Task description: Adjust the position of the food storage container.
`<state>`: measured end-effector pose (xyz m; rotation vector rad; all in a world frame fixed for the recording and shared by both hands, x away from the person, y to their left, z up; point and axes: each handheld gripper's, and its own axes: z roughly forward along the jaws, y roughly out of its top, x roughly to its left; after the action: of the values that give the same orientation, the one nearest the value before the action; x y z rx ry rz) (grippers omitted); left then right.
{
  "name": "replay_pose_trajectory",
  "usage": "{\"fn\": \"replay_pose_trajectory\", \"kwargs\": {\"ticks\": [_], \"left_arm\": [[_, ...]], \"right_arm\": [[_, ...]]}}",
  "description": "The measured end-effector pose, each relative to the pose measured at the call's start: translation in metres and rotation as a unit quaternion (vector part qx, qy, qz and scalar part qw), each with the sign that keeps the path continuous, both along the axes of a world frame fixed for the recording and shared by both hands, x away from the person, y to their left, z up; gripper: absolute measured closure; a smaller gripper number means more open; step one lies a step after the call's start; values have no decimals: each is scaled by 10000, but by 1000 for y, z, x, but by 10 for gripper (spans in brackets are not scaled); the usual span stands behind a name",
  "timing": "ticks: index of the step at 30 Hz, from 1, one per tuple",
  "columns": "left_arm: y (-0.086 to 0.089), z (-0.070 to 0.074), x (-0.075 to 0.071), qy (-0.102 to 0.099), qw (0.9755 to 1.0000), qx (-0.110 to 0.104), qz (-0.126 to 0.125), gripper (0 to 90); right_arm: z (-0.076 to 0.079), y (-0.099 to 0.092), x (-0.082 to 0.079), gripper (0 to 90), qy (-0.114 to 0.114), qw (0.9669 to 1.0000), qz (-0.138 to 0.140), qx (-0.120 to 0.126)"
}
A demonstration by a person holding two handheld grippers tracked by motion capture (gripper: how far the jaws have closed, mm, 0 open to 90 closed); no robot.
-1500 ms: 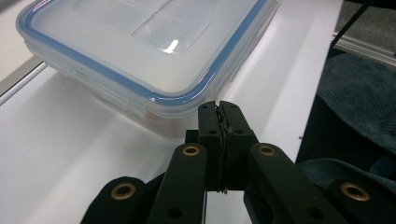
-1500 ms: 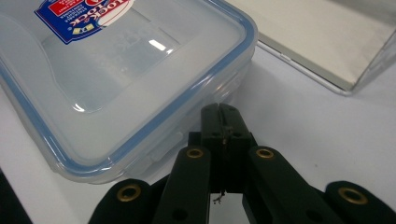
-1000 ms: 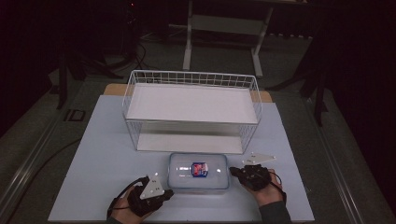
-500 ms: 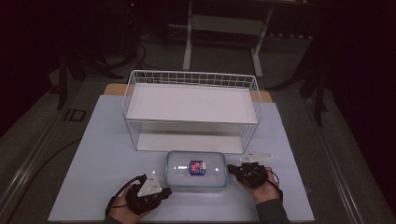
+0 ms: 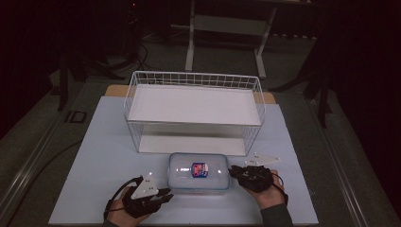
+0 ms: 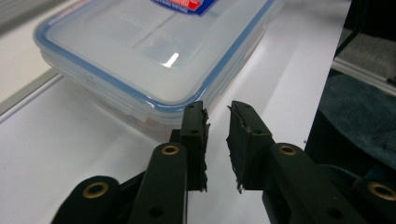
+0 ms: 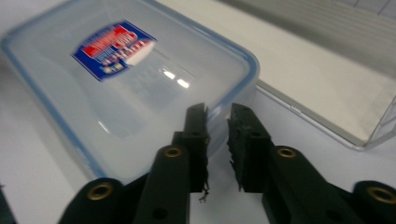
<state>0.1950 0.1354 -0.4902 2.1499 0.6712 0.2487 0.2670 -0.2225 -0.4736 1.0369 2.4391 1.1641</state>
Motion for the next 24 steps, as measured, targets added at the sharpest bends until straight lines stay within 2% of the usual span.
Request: {"fn": "replay_pose_trajectory", "kwargs": {"ticks": [5, 14, 21, 24], "left_arm": [[5, 3, 1, -85, 9998, -76, 165, 661], [10, 4, 6, -181, 9986, -238, 445, 556], [16, 5, 15, -272, 9961, -434, 722, 457], [17, 4, 18, -263, 9949, -484, 846, 421]], "right_arm": [[8, -1, -6, 657, -70, 9999, -7, 112], [11, -6, -12, 572, -3, 9992, -56, 408], [12, -9, -16, 487, 104, 9981, -163, 593], [10, -10, -17, 452, 186, 9967, -245, 747]]}}
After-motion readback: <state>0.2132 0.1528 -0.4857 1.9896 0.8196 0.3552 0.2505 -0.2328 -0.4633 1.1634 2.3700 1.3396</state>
